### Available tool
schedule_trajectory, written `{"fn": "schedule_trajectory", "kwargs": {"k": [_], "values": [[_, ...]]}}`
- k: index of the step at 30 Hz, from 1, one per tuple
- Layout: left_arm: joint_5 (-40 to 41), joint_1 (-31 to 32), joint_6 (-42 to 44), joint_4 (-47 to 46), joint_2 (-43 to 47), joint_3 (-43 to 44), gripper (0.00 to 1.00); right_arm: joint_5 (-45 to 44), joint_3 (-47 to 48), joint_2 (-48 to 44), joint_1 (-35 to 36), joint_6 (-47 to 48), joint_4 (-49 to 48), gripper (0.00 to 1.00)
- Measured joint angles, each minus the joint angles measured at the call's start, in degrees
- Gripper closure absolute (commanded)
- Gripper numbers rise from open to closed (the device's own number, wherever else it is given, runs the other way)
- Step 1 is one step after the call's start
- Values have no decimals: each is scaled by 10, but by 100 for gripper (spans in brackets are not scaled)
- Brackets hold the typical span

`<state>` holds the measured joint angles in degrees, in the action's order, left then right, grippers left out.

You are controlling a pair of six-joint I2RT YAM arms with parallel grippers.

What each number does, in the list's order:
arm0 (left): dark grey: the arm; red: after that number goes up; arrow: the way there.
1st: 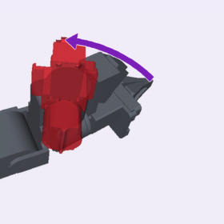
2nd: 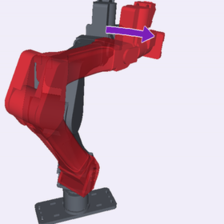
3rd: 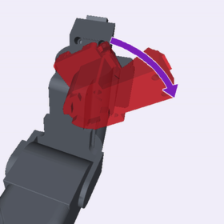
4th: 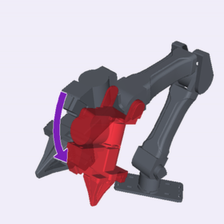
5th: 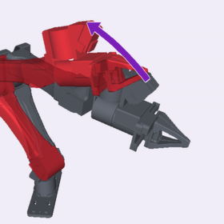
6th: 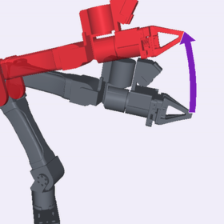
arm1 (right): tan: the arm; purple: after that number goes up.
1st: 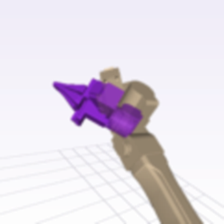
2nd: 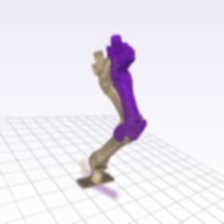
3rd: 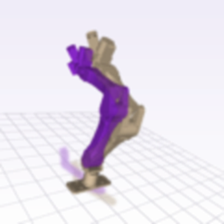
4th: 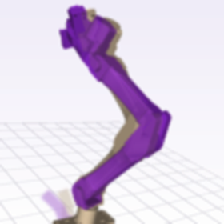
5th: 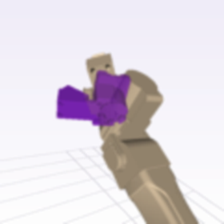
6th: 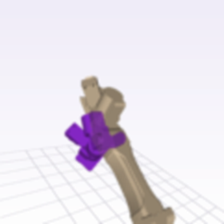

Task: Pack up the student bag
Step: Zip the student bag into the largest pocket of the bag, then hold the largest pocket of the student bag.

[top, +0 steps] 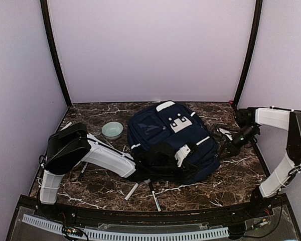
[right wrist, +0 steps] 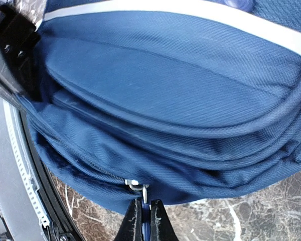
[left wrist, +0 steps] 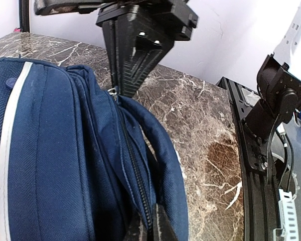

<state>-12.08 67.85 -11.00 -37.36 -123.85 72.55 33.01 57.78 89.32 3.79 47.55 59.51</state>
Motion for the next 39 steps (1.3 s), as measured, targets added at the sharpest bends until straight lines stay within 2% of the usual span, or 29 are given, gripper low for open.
{"fn": "schedule_trajectory", "kwargs": {"k": [10, 21, 23, 25, 27, 29, 34, 39], "values": [[-7, 12, 54, 36, 0, 0, 100, -89, 49, 92, -31, -45, -106, 100], [1, 16, 106, 57, 8, -5, 100, -91, 79, 108, -43, -91, -171, 100], [12, 17, 123, 65, 23, -19, 93, -89, 68, 100, -43, -90, -180, 100], [28, 19, 143, 76, 41, -36, 80, -84, 40, 73, -44, -82, -189, 100], [43, 21, 161, 93, 58, -51, 67, -75, 7, 27, -45, -65, -191, 100], [62, 21, 171, 108, 75, -66, 59, -67, -21, -24, -45, -49, -197, 100], [78, 21, 181, 139, 105, -78, 51, -63, -83, -130, 13, -34, -190, 100], [72, 23, 173, 144, 103, -47, 49, -68, -105, -151, 89, -48, -181, 100]]}}
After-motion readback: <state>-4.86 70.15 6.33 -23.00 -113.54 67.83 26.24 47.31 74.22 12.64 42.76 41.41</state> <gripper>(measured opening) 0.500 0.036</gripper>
